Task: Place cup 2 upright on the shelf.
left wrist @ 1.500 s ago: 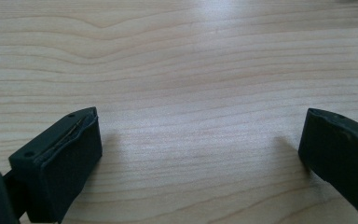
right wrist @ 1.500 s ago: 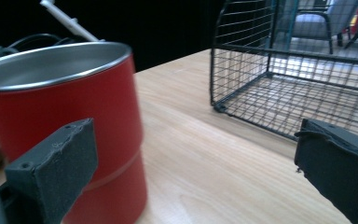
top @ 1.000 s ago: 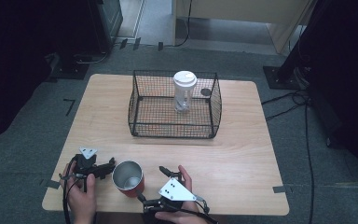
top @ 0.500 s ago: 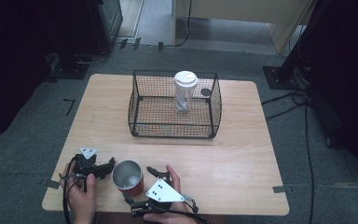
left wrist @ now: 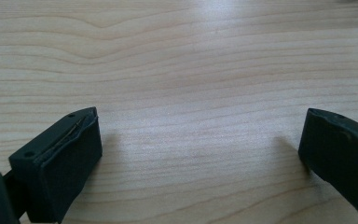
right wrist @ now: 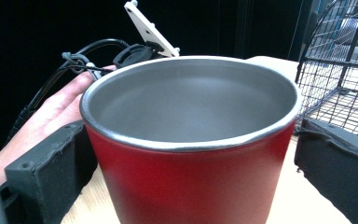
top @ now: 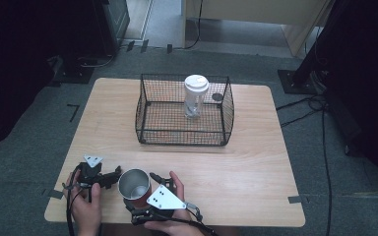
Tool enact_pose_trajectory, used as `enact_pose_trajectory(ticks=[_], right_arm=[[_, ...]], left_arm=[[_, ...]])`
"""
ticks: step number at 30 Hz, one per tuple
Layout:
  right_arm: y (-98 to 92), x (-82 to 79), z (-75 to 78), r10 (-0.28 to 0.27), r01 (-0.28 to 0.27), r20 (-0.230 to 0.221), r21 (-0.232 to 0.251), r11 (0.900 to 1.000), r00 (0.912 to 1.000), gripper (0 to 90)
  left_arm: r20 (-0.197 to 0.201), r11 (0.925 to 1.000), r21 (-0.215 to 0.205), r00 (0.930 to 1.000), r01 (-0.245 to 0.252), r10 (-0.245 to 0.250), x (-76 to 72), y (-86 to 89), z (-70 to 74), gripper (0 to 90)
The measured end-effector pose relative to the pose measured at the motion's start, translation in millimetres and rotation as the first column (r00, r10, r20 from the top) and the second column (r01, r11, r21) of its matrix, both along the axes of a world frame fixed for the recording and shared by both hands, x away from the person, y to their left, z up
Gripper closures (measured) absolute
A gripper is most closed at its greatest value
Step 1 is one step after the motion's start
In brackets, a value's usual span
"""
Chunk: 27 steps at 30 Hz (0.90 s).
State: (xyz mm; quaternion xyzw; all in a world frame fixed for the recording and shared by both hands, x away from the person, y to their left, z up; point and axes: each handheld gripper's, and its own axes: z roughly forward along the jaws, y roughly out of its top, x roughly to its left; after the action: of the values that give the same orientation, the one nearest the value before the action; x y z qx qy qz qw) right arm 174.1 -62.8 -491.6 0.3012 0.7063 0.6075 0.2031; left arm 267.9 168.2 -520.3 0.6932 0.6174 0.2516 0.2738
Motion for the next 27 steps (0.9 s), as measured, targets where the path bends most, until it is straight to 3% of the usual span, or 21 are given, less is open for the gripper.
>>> enact_pose_trajectory(ticks=[15,27], right_arm=[[-4.3,8.9,4.3,-0.032,0.032,0.013,-0.018,0.999,0.9994,0.0],[13.2,17.2,2.2,-0.037,0.037,0.013,-0.035,0.999,0.9992,2.8]], left_arm=[[0.000,1.0000,0.000,1.0000,0.000,0.000,0.0,0.0,0.0,0.1],[0.000,1.0000,0.000,1.0000,0.000,0.000,0.0,0.0,0.0,0.1]])
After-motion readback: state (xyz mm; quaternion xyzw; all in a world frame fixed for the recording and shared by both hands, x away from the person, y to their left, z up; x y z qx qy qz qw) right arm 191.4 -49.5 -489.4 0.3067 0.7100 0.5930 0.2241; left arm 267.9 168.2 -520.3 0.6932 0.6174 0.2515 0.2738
